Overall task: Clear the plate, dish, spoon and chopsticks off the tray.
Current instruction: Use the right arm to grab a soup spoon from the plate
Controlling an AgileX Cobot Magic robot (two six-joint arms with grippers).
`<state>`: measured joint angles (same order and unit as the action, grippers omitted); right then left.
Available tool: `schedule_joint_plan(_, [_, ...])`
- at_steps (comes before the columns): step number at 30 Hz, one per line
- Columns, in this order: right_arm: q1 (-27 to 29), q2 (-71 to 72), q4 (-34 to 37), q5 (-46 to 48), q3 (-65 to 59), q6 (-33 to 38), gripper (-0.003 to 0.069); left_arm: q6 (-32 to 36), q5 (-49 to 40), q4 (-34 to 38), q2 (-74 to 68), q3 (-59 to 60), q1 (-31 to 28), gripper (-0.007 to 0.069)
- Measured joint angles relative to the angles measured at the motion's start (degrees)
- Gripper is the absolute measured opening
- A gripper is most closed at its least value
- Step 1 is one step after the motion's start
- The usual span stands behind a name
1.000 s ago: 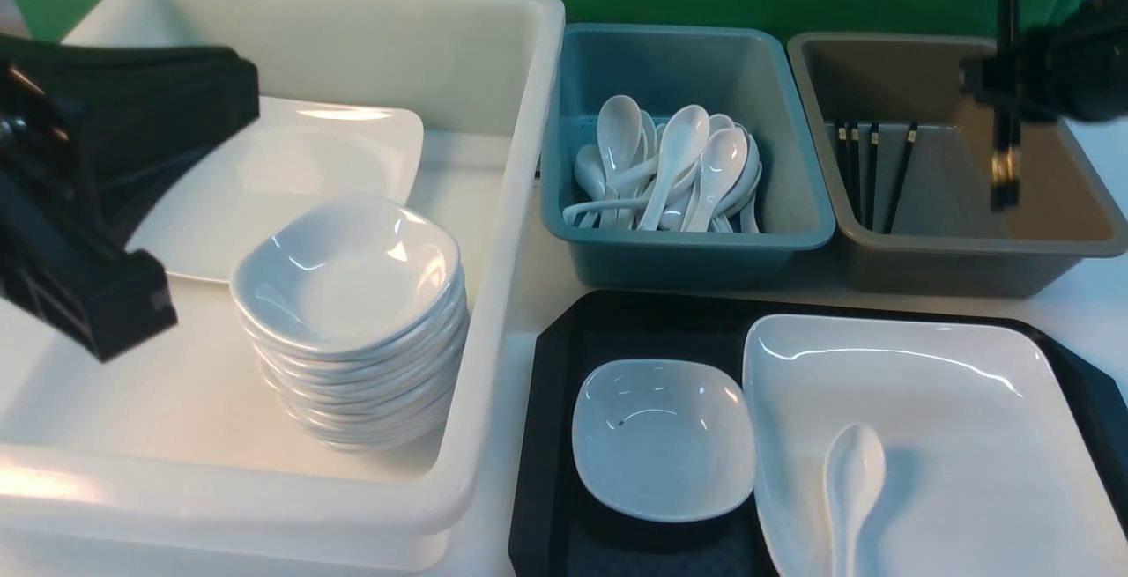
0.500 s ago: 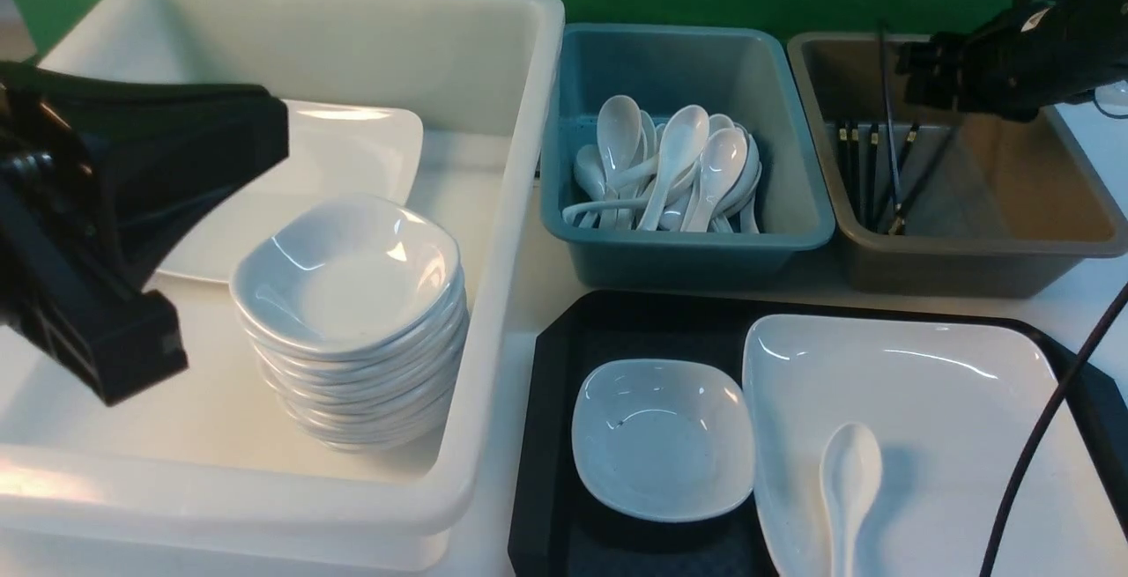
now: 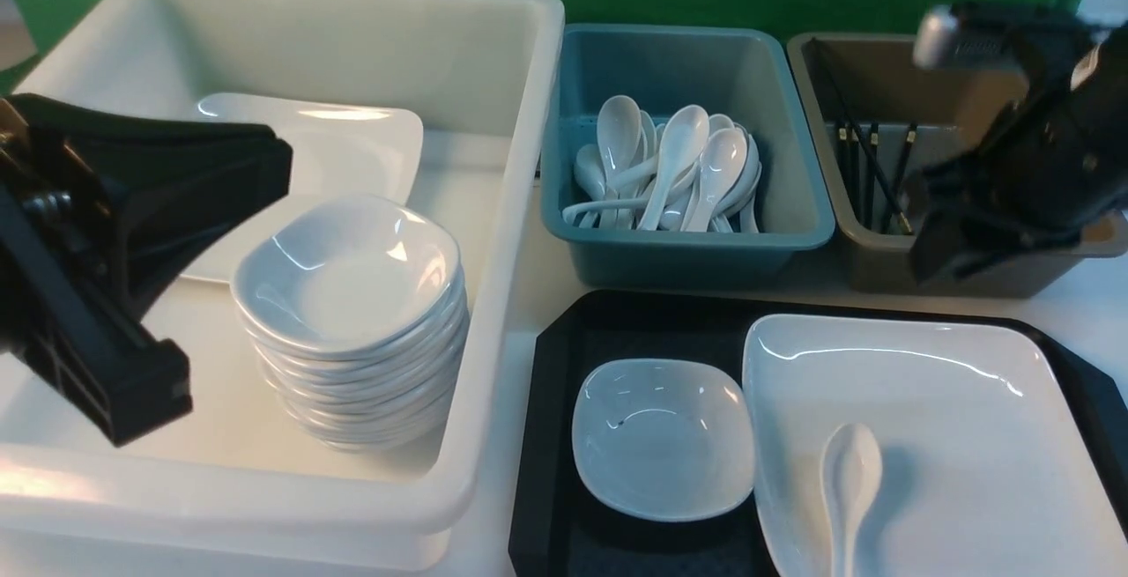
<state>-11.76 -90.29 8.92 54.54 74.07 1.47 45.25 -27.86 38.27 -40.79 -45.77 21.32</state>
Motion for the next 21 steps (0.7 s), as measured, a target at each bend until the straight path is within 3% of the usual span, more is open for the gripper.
schedule_joint_plan(3, [-2.6, 5.9, -0.9, -3.9, -10.8, -5.1, 0.0331, 0.0, -0.6, -0.2, -0.1, 0.0, 0.0, 0.0007])
schedule_joint_plan(13, [-3.8, 9.3, 1.7, -9.6, -26.8, -14.4, 0.0442, 0.0, -1.2, -0.2, -0.1, 0.0, 0.0, 0.0007])
schedule_joint_plan(21, [-14.1, 7.9, 5.5, -20.3, -30.5, -15.1, 0.0447, 0.0, -1.2, -0.2, -0.1, 0.0, 0.0, 0.0007])
